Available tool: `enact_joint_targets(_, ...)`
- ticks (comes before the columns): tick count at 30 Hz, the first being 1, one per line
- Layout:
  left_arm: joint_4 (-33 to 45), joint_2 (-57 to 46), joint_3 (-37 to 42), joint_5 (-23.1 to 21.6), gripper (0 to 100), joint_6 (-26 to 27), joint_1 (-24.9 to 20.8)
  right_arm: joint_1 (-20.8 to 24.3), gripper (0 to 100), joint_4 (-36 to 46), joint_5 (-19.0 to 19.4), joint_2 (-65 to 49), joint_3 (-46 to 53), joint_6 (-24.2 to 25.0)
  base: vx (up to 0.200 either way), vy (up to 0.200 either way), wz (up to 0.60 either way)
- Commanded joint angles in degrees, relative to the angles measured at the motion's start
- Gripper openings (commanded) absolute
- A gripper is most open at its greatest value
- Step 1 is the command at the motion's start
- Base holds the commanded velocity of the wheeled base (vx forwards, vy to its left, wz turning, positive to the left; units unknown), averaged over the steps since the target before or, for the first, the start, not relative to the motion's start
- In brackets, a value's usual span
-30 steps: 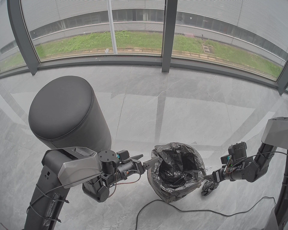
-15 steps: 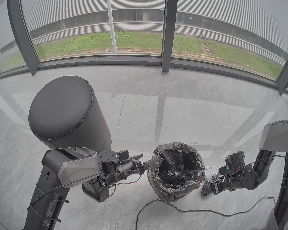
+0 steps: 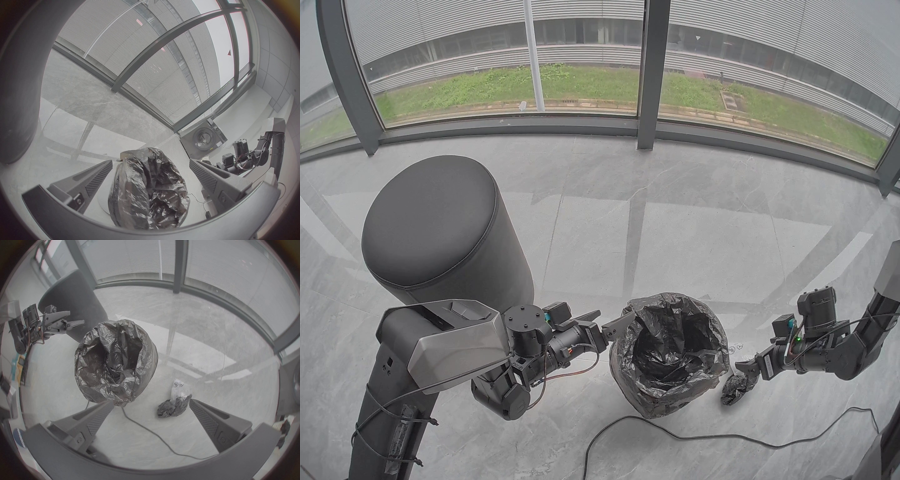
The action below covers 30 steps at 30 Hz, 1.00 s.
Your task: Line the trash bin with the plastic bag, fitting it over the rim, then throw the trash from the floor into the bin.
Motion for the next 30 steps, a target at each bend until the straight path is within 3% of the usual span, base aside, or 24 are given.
enact_joint_targets(1, 0.0, -3.2, 2.0, 1.3, 100, -0.8, -2.3, -4.4, 100, 0.0, 2.9, -2.7, -2.7, -3.7, -0.200, 0.000, 0.00)
enact_joint_targets(7, 0.0, -4.6, 3.8, 2.1, 100, -0.5, -3.2, -5.9, 100, 0.1, 3.0, -2.5, -1.5, -3.9, -0.200, 0.000, 0.00)
enact_joint_targets(13, 0.0, -5.1, 3.0, 4.3, 100, -0.5, -3.3, -9.9, 100, 0.1, 3.0, 1.2, -2.6, -4.1, 0.000, 0.000, 0.00)
enact_joint_targets(18, 0.0, -5.3, 3.2, 4.5, 100, -0.6, -3.4, -14.6, 100, 1.8, 3.0, 10.0, -11.8, -4.5, 0.000, 0.000, 0.00)
enact_joint_targets(26, 0.0, -5.4, 3.4, 5.4, 100, -1.0, -5.2, -16.0, 100, 21.3, 2.1, 19.2, -36.7, -12.5, 0.000, 0.000, 0.00)
enact_joint_targets(27, 0.0, -5.1, 3.2, 5.5, 100, -0.9, -5.5, -16.3, 100, 26.2, 1.2, 22.2, -43.4, -15.0, 0.000, 0.000, 0.00)
enact_joint_targets(30, 0.0, -4.2, 2.8, 5.5, 100, -0.9, -5.9, -16.6, 100, 30.1, 0.7, 27.6, -52.6, -18.2, 0.000, 0.000, 0.00)
